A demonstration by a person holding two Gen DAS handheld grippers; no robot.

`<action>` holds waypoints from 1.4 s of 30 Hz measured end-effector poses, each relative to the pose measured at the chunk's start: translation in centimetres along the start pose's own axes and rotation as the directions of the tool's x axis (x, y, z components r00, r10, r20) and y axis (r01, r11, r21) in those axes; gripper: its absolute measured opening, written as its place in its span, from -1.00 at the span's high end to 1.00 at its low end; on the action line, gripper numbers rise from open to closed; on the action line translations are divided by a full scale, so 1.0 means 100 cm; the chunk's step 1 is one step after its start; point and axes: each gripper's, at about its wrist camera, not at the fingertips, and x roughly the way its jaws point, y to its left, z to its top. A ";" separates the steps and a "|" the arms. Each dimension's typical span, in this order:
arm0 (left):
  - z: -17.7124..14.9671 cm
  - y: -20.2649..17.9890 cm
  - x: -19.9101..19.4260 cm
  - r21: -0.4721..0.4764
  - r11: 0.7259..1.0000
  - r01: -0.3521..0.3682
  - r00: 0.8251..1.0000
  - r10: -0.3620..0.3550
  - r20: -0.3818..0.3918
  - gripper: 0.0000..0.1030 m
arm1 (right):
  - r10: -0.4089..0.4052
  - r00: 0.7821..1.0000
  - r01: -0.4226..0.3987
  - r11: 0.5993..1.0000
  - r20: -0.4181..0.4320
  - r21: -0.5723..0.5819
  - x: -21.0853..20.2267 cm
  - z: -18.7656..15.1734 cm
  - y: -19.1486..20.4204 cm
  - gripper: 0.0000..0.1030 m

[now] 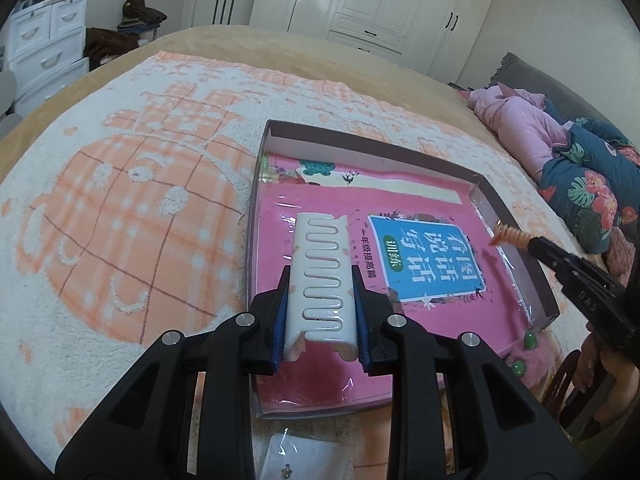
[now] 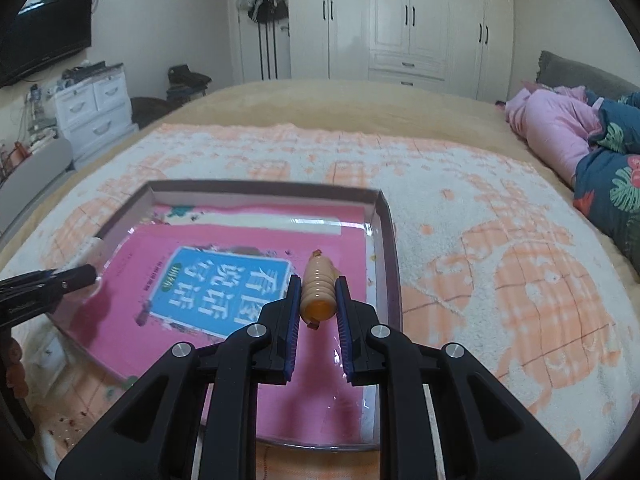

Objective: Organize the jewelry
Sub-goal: 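Carry both items over the pink tray while the right gripper releases the spiral tie inside, then lower the white comb into the tray and open the left gripper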

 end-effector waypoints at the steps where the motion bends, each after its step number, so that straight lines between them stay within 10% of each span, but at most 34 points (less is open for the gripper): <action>1: 0.000 0.000 0.000 0.004 1.000 -0.001 1.000 0.001 0.002 0.63 | 0.000 1.000 0.000 1.000 -0.015 0.001 0.002 -0.002 0.000 0.67; 12: -0.001 -0.003 -0.001 0.023 1.000 0.000 1.000 0.000 0.002 0.61 | 0.041 0.998 -0.039 0.999 -0.042 0.033 -0.010 -0.020 0.002 0.66; 22: -0.002 -0.003 -0.015 0.015 1.000 0.014 0.999 -0.015 0.040 0.50 | 0.027 0.993 -0.030 0.999 0.116 0.023 -0.066 -0.028 0.006 -0.07; 35: -0.007 -0.013 -0.076 0.017 0.999 0.052 0.981 -0.054 0.185 -0.65 | 0.020 0.965 -0.030 0.999 0.261 0.034 -0.126 -0.047 0.001 -0.54; 42: -0.015 -0.022 -0.097 0.055 0.997 0.063 0.975 -0.073 0.210 -0.78 | 0.045 0.959 -0.053 0.998 0.279 0.020 -0.145 -0.054 0.000 -0.55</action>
